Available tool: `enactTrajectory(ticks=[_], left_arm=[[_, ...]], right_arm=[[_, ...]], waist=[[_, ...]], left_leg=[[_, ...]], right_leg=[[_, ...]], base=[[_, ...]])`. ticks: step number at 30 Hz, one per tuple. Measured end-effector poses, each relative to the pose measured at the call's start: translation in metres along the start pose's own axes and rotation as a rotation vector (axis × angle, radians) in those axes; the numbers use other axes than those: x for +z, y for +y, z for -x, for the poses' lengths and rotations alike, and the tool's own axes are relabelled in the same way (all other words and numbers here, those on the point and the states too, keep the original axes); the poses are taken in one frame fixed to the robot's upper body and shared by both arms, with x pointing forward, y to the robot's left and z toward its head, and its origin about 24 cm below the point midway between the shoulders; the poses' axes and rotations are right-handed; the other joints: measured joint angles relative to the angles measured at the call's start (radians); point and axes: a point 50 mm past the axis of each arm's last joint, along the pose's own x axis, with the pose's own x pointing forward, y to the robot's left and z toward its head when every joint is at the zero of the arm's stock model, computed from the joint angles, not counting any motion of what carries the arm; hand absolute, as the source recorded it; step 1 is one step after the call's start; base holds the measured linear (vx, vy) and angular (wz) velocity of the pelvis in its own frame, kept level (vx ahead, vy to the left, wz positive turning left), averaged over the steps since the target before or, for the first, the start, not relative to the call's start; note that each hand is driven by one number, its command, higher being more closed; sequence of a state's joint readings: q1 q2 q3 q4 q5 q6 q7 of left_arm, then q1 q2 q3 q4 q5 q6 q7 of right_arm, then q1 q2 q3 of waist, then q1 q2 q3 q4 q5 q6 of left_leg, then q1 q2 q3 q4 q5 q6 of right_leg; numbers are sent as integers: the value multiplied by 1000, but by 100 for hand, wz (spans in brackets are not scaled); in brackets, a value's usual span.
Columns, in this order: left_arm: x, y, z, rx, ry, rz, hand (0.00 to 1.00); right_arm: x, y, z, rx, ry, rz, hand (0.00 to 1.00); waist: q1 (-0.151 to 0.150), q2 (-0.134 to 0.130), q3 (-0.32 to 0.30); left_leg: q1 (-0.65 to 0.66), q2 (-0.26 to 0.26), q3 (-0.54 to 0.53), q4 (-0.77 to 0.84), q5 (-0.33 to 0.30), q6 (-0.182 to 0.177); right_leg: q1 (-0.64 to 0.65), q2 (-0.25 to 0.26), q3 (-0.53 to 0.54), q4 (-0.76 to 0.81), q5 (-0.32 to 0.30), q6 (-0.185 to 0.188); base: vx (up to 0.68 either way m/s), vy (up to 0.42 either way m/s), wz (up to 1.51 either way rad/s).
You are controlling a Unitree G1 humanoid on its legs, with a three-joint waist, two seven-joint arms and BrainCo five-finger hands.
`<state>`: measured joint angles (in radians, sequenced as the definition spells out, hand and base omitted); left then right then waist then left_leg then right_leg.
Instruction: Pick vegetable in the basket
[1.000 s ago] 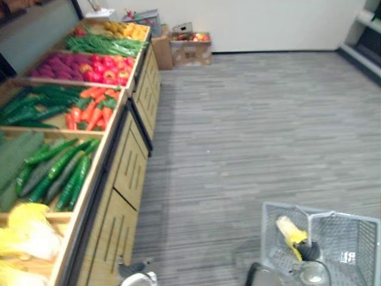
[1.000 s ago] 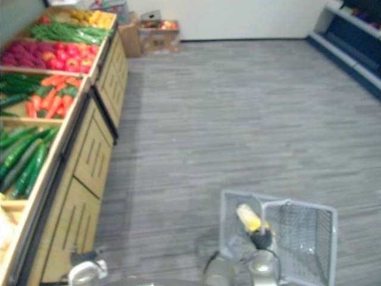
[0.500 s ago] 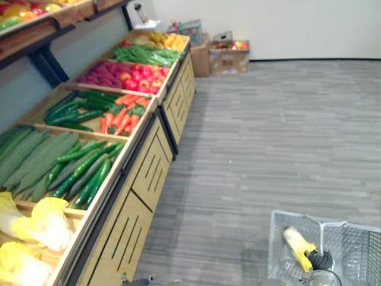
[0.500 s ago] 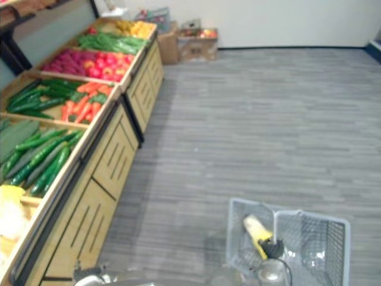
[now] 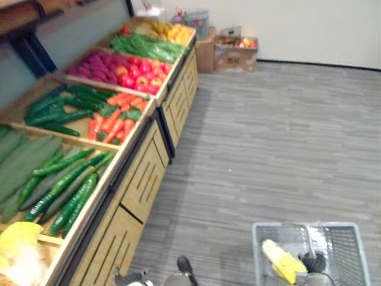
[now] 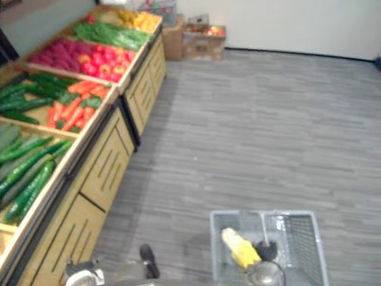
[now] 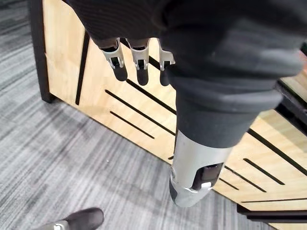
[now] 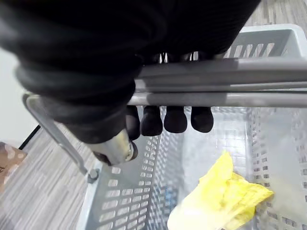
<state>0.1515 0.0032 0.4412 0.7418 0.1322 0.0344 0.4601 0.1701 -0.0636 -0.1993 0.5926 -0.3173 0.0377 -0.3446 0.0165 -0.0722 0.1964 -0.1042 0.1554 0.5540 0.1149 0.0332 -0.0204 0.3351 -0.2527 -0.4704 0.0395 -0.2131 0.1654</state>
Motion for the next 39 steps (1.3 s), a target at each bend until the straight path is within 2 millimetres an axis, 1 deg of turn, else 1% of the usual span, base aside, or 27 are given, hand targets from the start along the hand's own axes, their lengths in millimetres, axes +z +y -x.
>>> enactTrajectory(ticks=[1, 4, 5, 7, 8, 10, 11, 12, 13, 14, 16, 18, 19, 20, 21, 22, 24, 28, 30, 31, 33, 34, 35, 36, 37, 38, 39], left_arm=[[-1, 1, 0, 3, 4, 5, 0], [-6, -9, 7, -21, 26, 20, 0], [-11, -14, 11, -38, 37, 12, 0], [-13, -17, 14, -60, 29, -13, 0], [-8, -17, 12, -65, 2, -31, 0], [-2, -15, 11, -65, -25, -35, 0], [3, -17, 12, -75, -50, -38, 0], [7, -18, 14, -80, -79, -38, 0], [9, -19, 15, -82, -86, -35, 0], [13, -20, 13, -80, -93, -28, 0], [16, -23, 14, -88, -99, -18, 0], [17, -25, 15, -92, -97, -12, 0], [16, -25, 14, -88, -88, -5, 0], [14, -28, 14, -97, -65, 8, 0], [12, -32, 17, -112, -51, 14, 0], [10, -40, 22, -131, -40, 30, 0], [13, -44, 22, -148, -44, 31, 0], [17, -50, 22, -168, -45, 32, 0], [11, -48, 21, -165, -25, 22, 0], [7, -46, 21, -159, -6, 19, 0], [1, -45, 21, -153, 17, 16, 0], [-7, -44, 22, -152, 39, 1, 0], [-15, -42, 23, -146, 62, -12, 0], [-17, -40, 23, -142, 66, -16, 0], [-17, -40, 23, -143, 64, -19, 0], [-17, -42, 25, -153, 59, -28, 0], [-17, -42, 25, -157, 54, -33, 0]], right_arm=[[3, 2, -1, 8, -12, 3, 100], [6, 2, -3, 13, -22, 10, 100], [4, 0, -3, 9, -14, 13, 100], [2, -1, -2, 8, -9, 15, 100], [12, 0, -6, 4, -40, -1, 100], [20, -1, -8, -2, -66, -6, 100], [18, -2, -8, -3, -60, 0, 100], [16, 0, -7, 2, -57, -3, 100], [18, 2, -6, 6, -64, -10, 100], [23, 3, -7, 6, -81, -18, 100], [28, 0, -8, -10, -101, -25, 100], [32, -1, -8, -15, -114, -34, 100], [28, 0, -6, -13, -101, -33, 100], [20, -3, -6, -22, -78, -22, 100], [18, -7, -7, -33, -69, -17, 100], [19, -12, -9, -60, -72, -23, 100], [26, -18, -13, -81, -80, -31, 100], [15, -20, -11, -91, -38, -35, 100], [8, -19, -8, -88, -20, -30, 100], [6, -17, -6, -83, -11, -32, 100], [1, -16, -4, -78, 2, -32, 100], [-4, -19, -3, -83, 9, -24, 100], [-9, -21, -1, -85, 17, -18, 100], [-10, -21, -1, -82, 18, -12, 100], [-13, -21, 1, -79, 27, -7, 100], [-18, -24, 3, -85, 37, -1, 100], [-22, -26, 4, -88, 45, 7, 100]], waist=[[4, -6, -4], [15, 18, -6], [14, 37, -16], [14, 55, -26], [14, 27, -23], [13, -4, -13], [12, -4, -12], [9, 20, -13], [11, 13, -14], [11, 7, -11], [10, 9, -9], [0, 11, -7], [-15, 0, -11], [-28, 2, -12], [-28, 13, -12], [-25, 60, -23], [-24, 89, -18], [-35, 93, -20], [-35, 83, -21], [-37, 84, -19], [-40, 84, -18], [-39, 99, -24], [-39, 108, -28], [-38, 107, -27], [-43, 94, -26], [-41, 91, -27], [-39, 86, -21]], left_leg=[[0, 6, 12, 23, -15, 3], [0, 34, 39, 124, -109, -13], [0, 36, 42, 139, -132, -16], [11, 38, 47, 132, -146, -18], [27, 17, 65, 134, -166, -9], [49, -3, 57, 140, -178, 4], [85, -6, 32, 125, -179, 7], [126, 1, 6, 83, -183, 11], [142, 1, 2, 68, -183, 11], [173, -3, -15, 33, -184, 10], [214, -5, -23, -7, -185, 5], [241, -5, -35, -19, -179, -19], [249, -13, -49, -21, -163, -47], [267, -16, -75, -34, -154, -67], [272, -12, -78, -53, -142, -78], [268, 14, -74, -81, -127, -100], [270, 16, -79, -128, -94, -120], [308, 16, -103, -160, -76, -122], [325, 13, -106, -182, -81, -123], [320, 19, -113, -169, -116, -127], [258, 51, -142, -31, -213, -120], [227, 75, -158, 44, -258, -114], [229, 83, -159, 74, -272, -76], [225, 80, -152, 106, -263, -49], [179, 98, -110, 237, -220, 10], [149, 118, -82, 310, -190, 36], [134, 143, -62, 369, -147, 32]], right_leg=[[1, -6, 16, -5, 15, 7], [-8, -32, 55, 42, 29, 26], [-46, -48, 71, 133, 29, 28], [-155, -88, 104, 345, 29, 28], [-284, -164, 163, 596, 60, 71], [-358, -212, 202, 762, 161, 72], [-377, -214, 211, 824, 319, 60], [-402, -206, 216, 897, 354, 58], [-426, -202, 216, 936, 251, 33], [-472, -196, 188, 970, 112, -11], [-529, -170, 119, 893, 22, -63], [-561, -122, 107, 681, 19, -71], [-548, -80, 141, 455, 56, -60], [-516, -49, 176, 352, 150, -69], [-507, -32, 179, 330, 156, -67], [-509, -1, 182, 318, 155, -68], [-538, 12, 184, 355, 129, -82], [-497, 15, 178, 362, 115, -74], [-473, 13, 176, 338, 97, -63], [-465, 14, 170, 335, 81, -59], [-451, 9, 147, 341, 53, -52], [-443, 12, 135, 350, 38, -48], [-425, 11, 122, 354, 20, -48], [-415, 6, 116, 353, 11, -42], [-395, -19, 98, 350, 4, -36], [-372, -26, 90, 331, 4, -36], [-334, -23, 76, 301, 4, -36]], base=[[196, 80, -59], [132, 75, -35], [181, 126, -17], [157, 146, -8], [175, 149, -2], [149, 74, 21], [191, 17, 45], [198, 7, 41], [204, -25, 26], [154, -42, 17], [199, -85, 22], [233, -175, 43], [262, -294, 78], [238, -215, 67], [286, -211, 36], [249, -90, 2], [223, -126, 6], [101, -58, 21], [37, -6, 18], [16, -23, 23], [8, -91, 30], [35, -145, 29], [54, -128, 27], [133, -138, 39], [127, -133, 39], [179, -170, 43], [144, -126, 26]])
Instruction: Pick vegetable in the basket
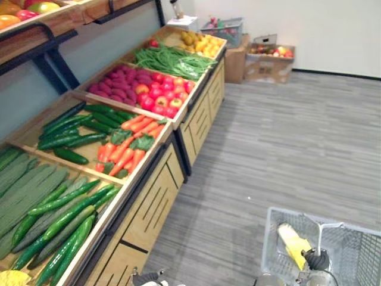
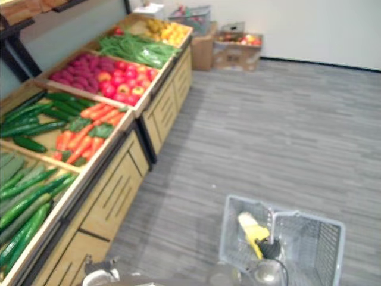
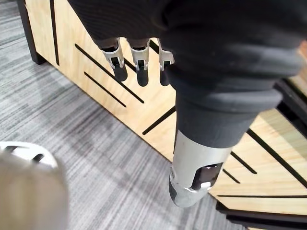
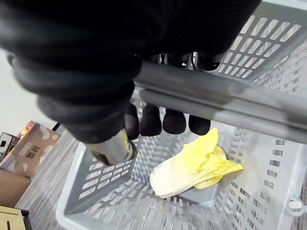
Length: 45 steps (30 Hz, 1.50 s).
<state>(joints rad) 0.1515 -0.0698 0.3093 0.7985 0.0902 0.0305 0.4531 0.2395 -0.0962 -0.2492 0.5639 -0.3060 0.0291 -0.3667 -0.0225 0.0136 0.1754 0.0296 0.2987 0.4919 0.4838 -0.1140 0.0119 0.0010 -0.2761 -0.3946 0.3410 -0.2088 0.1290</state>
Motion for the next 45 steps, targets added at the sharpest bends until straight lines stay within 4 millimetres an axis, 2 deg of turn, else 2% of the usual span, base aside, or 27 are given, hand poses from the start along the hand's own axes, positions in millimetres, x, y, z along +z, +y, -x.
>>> enactTrajectory(ticks=[3, 4, 6, 10, 12, 13, 14, 15, 17, 18, 19, 21, 22, 24, 26, 27, 28, 29, 30, 31, 32, 33, 34, 35, 37, 40, 45], left_arm=[[3, 0, 0, -3, -16, 0, 0], [4, 0, 0, -2, -21, -1, 0], [10, -5, 2, -28, -50, -15, 0], [16, -6, 2, -29, -74, -8, 0], [15, -5, 2, -27, -74, -8, 0], [14, -5, 2, -27, -71, -9, 0], [14, -4, 2, -19, -65, -3, 0], [13, 1, 0, -3, -63, -3, 0], [16, 12, -3, 24, -83, -9, 0], [18, 12, -4, 27, -88, -8, 0], [22, 11, -4, 26, -101, 0, 0], [22, 11, -3, 26, -101, 10, 0], [20, 11, -3, 26, -98, 7, 0], [21, 13, -3, 30, -103, 2, 0], [25, 8, -1, 17, -120, 2, 0], [26, 4, 1, 7, -126, -3, 0], [27, 4, 0, 7, -128, -3, 0], [32, 0, 0, 1, -139, 0, 0], [39, -4, 0, -12, -158, 2, 0], [42, -6, 0, -18, -167, 4, 0], [46, -7, -1, -19, -176, 8, 0], [50, -5, -2, -13, -187, 11, 0], [49, -15, -1, -38, -162, 17, 0], [47, -20, 2, -55, -157, 20, 0], [48, -20, 2, -55, -160, 16, 0], [44, -18, 1, -51, -148, 18, 0], [33, -12, 1, -44, -121, 4, 0]], right_arm=[[-6, 0, 3, 1, 15, 6, 100], [-4, 1, 2, 1, 10, 2, 100], [-1, 0, 1, -19, 3, -2, 100], [-2, 0, 1, -29, 13, -18, 100], [-1, 1, 2, -29, 9, -21, 100], [0, 1, 2, -28, 1, -17, 100], [0, 3, 2, -20, 6, -16, 100], [0, 11, 6, 8, 3, -14, 100], [6, 31, 13, 69, -11, -32, 100], [7, 34, 15, 78, -11, -37, 100], [7, 37, 17, 85, -7, -43, 100], [13, 35, 13, 77, -22, -48, 100], [18, 34, 10, 73, -38, -50, 100], [28, 35, 7, 70, -63, -58, 100], [34, 29, 2, 48, -96, -50, 100], [39, 28, 0, 47, -116, -55, 100], [42, 28, 0, 47, -127, -56, 100], [44, 28, 0, 46, -139, -61, 100], [47, 27, 0, 43, -151, -68, 100], [48, 26, 1, 40, -159, -72, 100], [48, 26, 2, 38, -159, -76, 100], [46, 27, 3, 40, -152, -77, 100], [44, 21, -2, 23, -140, -64, 100], [47, 17, -5, 7, -141, -59, 100], [55, 13, -10, -9, -157, -65, 100], [48, 13, -8, -12, -119, -73, 100], [25, 15, 0, -2, -59, -55, 100]], waist=[[-1, 7, -5], [1, 1, -4], [-3, -10, -3], [-3, -14, -1], [-3, -14, 0], [-4, 5, 4], [1, 3, 8], [2, -13, 5], [4, -83, -2], [2, -102, -9], [0, -113, -8], [6, -106, -9], [8, -106, -8], [7, -119, -1], [-1, -86, 14], [0, -77, 19], [-1, -74, 18], [-1, -68, 20], [-3, -61, 25], [-4, -58, 27], [-6, -66, 27], [-6, -90, 26], [-13, -49, 45], [-5, -16, 40], [-4, 14, 43], [-3, 6, 46], [0, -49, 23]], left_leg=[[-45, 54, 9, 113, 127, -5], [-55, 61, 18, 125, 106, -30], [-86, 25, 12, -18, 26, -94], [-87, -43, -58, -411, 91, -126], [-110, -31, -70, -410, 97, -117], [-114, -21, -65, -411, 86, -103], [-111, -10, -67, -379, 160, -114], [-114, -24, -51, -345, 159, -115], [-130, -64, -23, -294, 102, -115], [-139, -70, -21, -278, 86, -112], [-151, -77, -19, -237, 49, -111], [-127, -76, 5, -214, 13, -103], [-94, -83, 34, -215, 7, -104], [-42, -99, 66, -221, -6, -88], [48, -99, 67, -294, -15, -79], [90, -91, 66, -335, -12, -81], [104, -88, 67, -349, -11, -83], [119, -79, 64, -361, -11, -84], [121, -69, 46, -362, -11, -84], [120, -67, 43, -361, -11, -84], [125, -73, 42, -357, -8, -90], [138, -87, 42, -357, -7, -96], [169, -67, 43, -372, -8, -147], [169, -78, 42, -398, -21, -167], [179, -100, 51, -461, -4, -167], [221, -120, 42, -499, 13, -179], [250, -169, -3, -511, -3, -157]], right_leg=[[89, 27, -21, -103, 20, -24], [101, 25, -22, -121, 32, -22], [134, 19, -34, -178, 52, -26], [183, 23, -37, -215, 61, -21], [210, 29, -28, -243, 60, 8], [235, 45, -14, -263, 56, 43], [257, 44, 17, -282, 49, 58], [269, 23, 30, -301, 47, 54], [258, -25, 77, -324, 58, 53], [248, -35, 79, -320, 63, 58], [235, -52, 87, -293, 86, 92], [170, -81, 128, -148, 87, 94], [91, -112, 170, 17, 92, 96], [-17, -163, 209, 245, 173, 99], [-102, -183, 215, 432, 373, 91], [-156, -174, 200, 521, 180, 73], [-177, -163, 175, 526, 112, 56], [-211, -136, 118, 472, 31, 12], [-240, -97, 65, 348, 18, -10], [-252, -77, 56, 263, 21, -10], [-239, -48, 49, 33, 77, -7], [-217, -44, 54, -90, 198, -27], [-156, -6, 27, -126, 298, -45], [-150, 1, 19, -134, 287, -46], [-150, 21, 11, -131, 276, -49], [-130, 8, 16, -90, 246, -36], [-107, -55, 25, -42, 204, -5]], base=[[218, -131, 12], [243, -164, -5], [210, -104, -4], [166, 93, -8], [213, 255, -27], [228, 325, -44], [292, 352, -48], [258, 261, -46], [246, 160, -27], [267, 154, -11], [256, 154, -15], [317, 229, -32], [315, 278, -39], [238, 209, -22], [230, 143, 4], [187, 72, 2], [166, -8, 2], [249, -140, 15], [251, -199, 21], [266, -294, 35], [184, -234, 38], [263, -246, 54], [230, -155, 39], [225, -107, 24], [163, -19, -5], [80, 36, 8], [16, 65, 22]])
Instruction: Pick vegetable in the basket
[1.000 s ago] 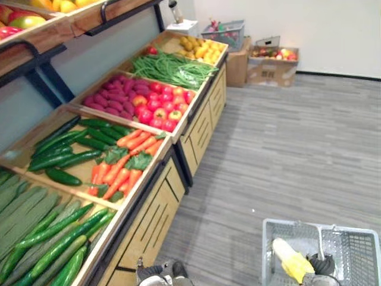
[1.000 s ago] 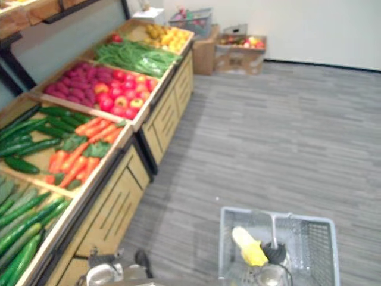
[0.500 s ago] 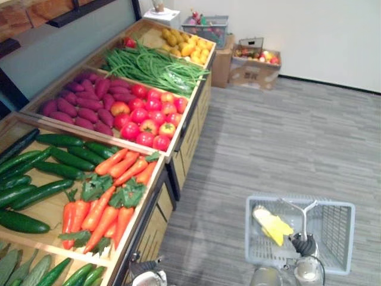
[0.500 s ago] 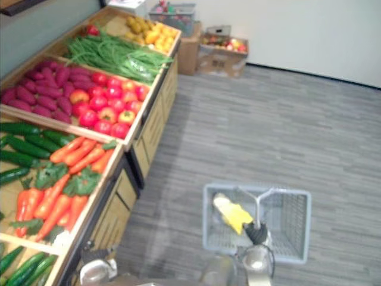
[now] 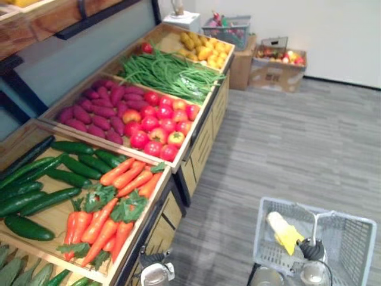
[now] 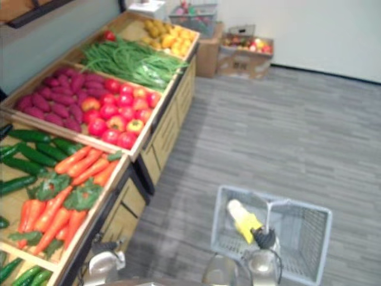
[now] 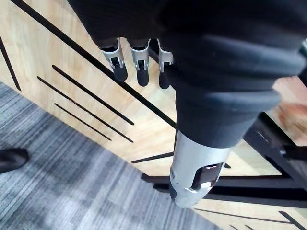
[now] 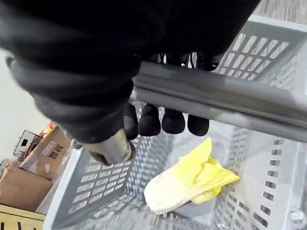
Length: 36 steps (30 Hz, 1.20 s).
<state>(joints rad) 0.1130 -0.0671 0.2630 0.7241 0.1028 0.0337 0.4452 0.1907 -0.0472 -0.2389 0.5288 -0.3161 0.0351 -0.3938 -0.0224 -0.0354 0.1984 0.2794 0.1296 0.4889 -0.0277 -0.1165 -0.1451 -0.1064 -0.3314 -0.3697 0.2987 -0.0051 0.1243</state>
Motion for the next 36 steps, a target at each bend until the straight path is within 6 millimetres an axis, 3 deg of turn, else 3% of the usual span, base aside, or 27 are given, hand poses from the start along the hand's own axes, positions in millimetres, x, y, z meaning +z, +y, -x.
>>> enactTrajectory(ticks=[4, 8, 10, 11, 17, 22, 24, 27, 36], left_arm=[[-17, 8, 4, 13, 43, -18, 0], [-21, 9, 4, 15, 54, -25, 0], [-22, 9, 4, 15, 56, -25, 0], [-23, 9, 5, 15, 59, -26, 0], [-19, 4, 5, -19, 37, -31, 0], [-22, 3, 7, -37, 42, -42, 0], [-22, 3, 7, -44, 42, -43, 0], [-25, 3, 8, -55, 39, -43, 0], [-33, 10, 7, -11, 92, 22, 0]], right_arm=[[-8, -2, 3, -1, 28, 13, 100], [-12, -3, 4, -1, 42, 24, 100], [-13, -4, 3, -1, 44, 29, 100], [-14, -4, 3, 0, 49, 34, 100], [-19, -3, 4, 5, 66, 40, 100], [-18, -4, 4, -2, 54, 23, 100], [-17, -7, 2, -21, 52, 5, 100], [-17, -5, 3, -18, 55, -1, 100], [-20, 5, 9, 4, 74, -21, 100]], waist=[[3, 19, -21], [1, 64, -63], [1, 65, -64], [1, 79, -72], [-1, 48, -66], [-2, 38, -60], [-1, 51, -60], [-2, 65, -58], [0, 63, -52]], left_leg=[[8, -6, -23, -4, -2, 4], [-70, 36, -68, 18, 2, 0], [-92, 50, -92, 22, 8, -8], [-106, 61, -99, 31, 12, -9], [-166, 40, -115, 35, 118, 20], [-172, 34, -23, 12, 192, 29], [-164, 31, 0, -26, 219, 32], [-152, 35, 23, -65, 222, 32], [-155, 58, 23, -73, 189, 31]], right_leg=[[43, -5, -17, -39, 5, 16], [68, 46, -81, -162, 44, 25], [78, 65, -111, -187, 48, 22], [85, 73, -130, -196, 47, 20], [148, 48, -255, -239, 46, 18], [206, 49, -340, -267, 46, 17], [211, 57, -352, -272, 45, 16], [214, 73, -353, -276, 47, 13], [214, 101, -340, -288, 44, 7]], base=[[33, 33, 19], [30, -63, 28], [36, -95, 35], [39, -66, 36], [22, -51, 60], [-15, -10, 47], [-50, 20, 28], [-70, 26, 4], [-63, -2, 1]])
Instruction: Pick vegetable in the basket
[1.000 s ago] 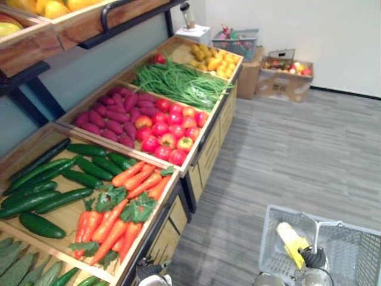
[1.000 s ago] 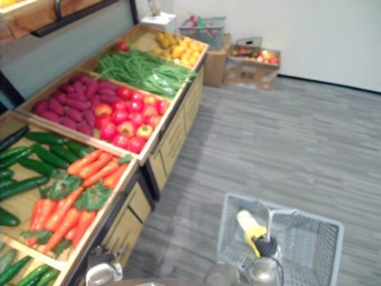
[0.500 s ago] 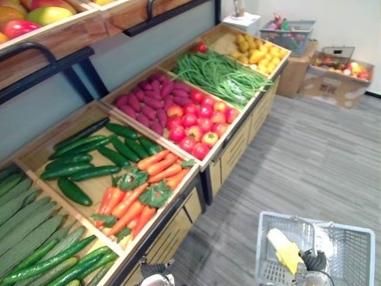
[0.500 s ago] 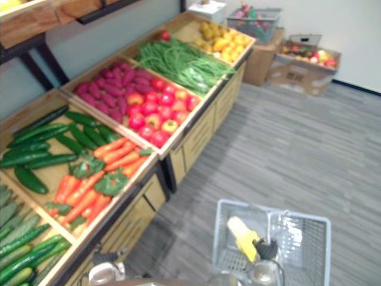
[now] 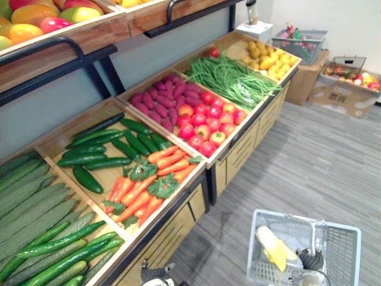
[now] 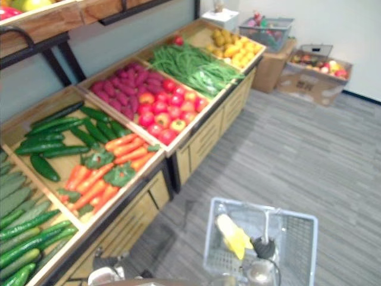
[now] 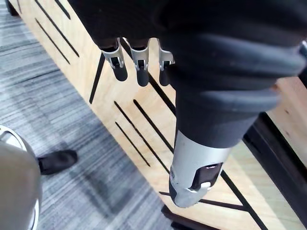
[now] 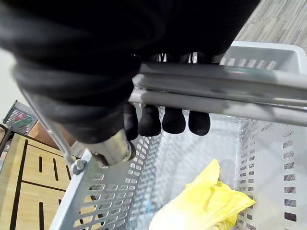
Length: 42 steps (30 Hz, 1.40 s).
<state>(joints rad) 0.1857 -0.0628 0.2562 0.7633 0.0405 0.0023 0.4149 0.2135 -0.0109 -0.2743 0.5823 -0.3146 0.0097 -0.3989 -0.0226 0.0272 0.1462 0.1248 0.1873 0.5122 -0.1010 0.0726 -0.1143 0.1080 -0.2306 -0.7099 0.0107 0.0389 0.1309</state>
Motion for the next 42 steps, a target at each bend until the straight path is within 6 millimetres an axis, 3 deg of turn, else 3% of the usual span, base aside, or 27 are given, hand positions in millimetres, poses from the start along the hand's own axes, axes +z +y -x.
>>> enactTrajectory(ticks=[6, 8, 9, 10, 11, 12, 15, 17, 18, 20, 24, 25, 26, 30, 33, 37, 39, 42], left_arm=[[-7, 10, 1, 100, 39, 47, 0], [-2, 8, 1, 114, 23, 55, 0], [2, 9, 0, 123, 6, 59, 0], [5, 8, 0, 126, -7, 57, 0], [9, 9, -1, 128, -33, 35, 0], [7, 10, 0, 132, -29, 26, 0], [-2, 18, 3, 172, -7, 45, 0], [0, 20, 3, 183, -15, 55, 0], [3, 20, 2, 185, -18, 60, 0], [-2, 24, 3, 207, -3, 62, 0], [-1, 22, 3, 210, -2, 70, 0], [-1, 23, 3, 217, -4, 69, 0], [-1, 23, 3, 222, -2, 70, 0], [6, 24, 0, 252, -15, 81, 0], [17, 21, 0, 279, -59, 70, 0], [65, 12, 13, 307, -326, 53, 0], [102, 2, 34, 330, -569, 73, 0], [139, -5, 68, 371, -867, 136, 0]], right_arm=[[-9, 0, 1, -4, 33, 12, 100], [-15, -5, 1, -28, 58, -5, 100], [-17, -6, 1, -38, 59, -8, 100], [-20, -7, 2, -47, 67, -7, 100], [-25, -9, 3, -59, 82, 4, 100], [-26, -10, 3, -66, 86, 13, 100], [-21, -6, 1, -73, 73, 12, 100], [-22, -8, 0, -78, 74, 14, 100], [-22, -8, 0, -78, 78, 13, 100], [-23, -12, -1, -87, 77, 19, 100], [-27, -13, 1, -103, 88, -4, 100], [-23, -7, 2, -93, 88, -40, 100], [-22, -5, 2, -89, 89, -47, 100], [-18, 10, 8, -68, 105, -118, 100], [-15, 15, 7, -56, 104, -123, 100], [-18, 21, 8, -42, 123, -110, 100], [-20, 23, 9, -52, 126, -111, 100], [-24, 27, 11, -45, 153, -117, 100]], waist=[[4, 8, -4], [2, -8, -6], [-6, -18, -13], [-8, -40, -8], [-4, -40, -8], [14, -50, -2], [28, -49, -3], [28, -52, -1], [30, -57, 1], [30, -56, 1], [25, -61, -1], [26, -58, -2], [25, -57, -3], [17, -65, 11], [17, -70, 14], [18, -81, 21], [18, -87, 23], [16, -96, 18]], left_leg=[[-12, -6, -39, 0, -11, 1], [-27, -28, -94, 0, -14, 5], [-49, -50, -152, 5, -2, 22], [-67, -58, -189, 10, 3, 27], [-79, -71, -240, 15, 28, 22], [-79, -70, -264, 7, 49, 14], [-102, -45, -313, 7, 81, 10], [-140, -44, -260, 34, 102, 25], [-171, -31, -120, 129, 32, 63], [-196, -5, 55, 289, -65, 104], [-183, -76, 17, 200, -28, 121], [-142, -120, 11, 62, 42, 125], [-123, -134, 5, 1, 74, 126], [-121, -144, -34, -8, 75, 125], [-121, -144, -38, -8, 66, 118], [-122, -144, -38, -8, 59, 122], [-122, -145, -37, -8, 54, 122], [-123, -144, -38, -8, 47, 115]], right_leg=[[-4, -21, -24, 49, -28, 0], [-55, -111, -18, 253, -135, 17], [-97, -119, 139, 342, -205, -37], [-113, -99, 252, 350, -232, -53], [-108, -58, 408, 338, -251, -47], [-97, -52, 425, 339, -270, -16], [-27, -34, 312, 286, -286, 11], [3, -32, 238, 256, -285, 12], [18, -46, 205, 248, -280, 19], [51, -60, 172, 238, -275, 28], [94, -80, 112, 190, -250, 61], [93, -79, 105, 168, -235, 58], [94, -73, 102, 161, -229, 60], [127, -68, 73, 145, -225, 57], [127, -67, 69, 145, -237, 36], [126, -63, 73, 143, -245, 3], [126, -62, 77, 140, -246, -12], [124, -55, 87, 142, -245, -54]], base=[[20, -20, 14], [36, -16, 84], [-10, -61, 120], [2, -97, 163], [63, -98, 141], [72, -102, 112], [18, -128, 82], [-23, -17, 95], [-4, 42, 78], [57, 54, 53], [70, 85, 52], [19, 114, 22], [16, 128, 29], [-19, 34, 23], [-24, 1, 6], [0, 0, 0], [0, 0, 0], [55, -32, 0]])
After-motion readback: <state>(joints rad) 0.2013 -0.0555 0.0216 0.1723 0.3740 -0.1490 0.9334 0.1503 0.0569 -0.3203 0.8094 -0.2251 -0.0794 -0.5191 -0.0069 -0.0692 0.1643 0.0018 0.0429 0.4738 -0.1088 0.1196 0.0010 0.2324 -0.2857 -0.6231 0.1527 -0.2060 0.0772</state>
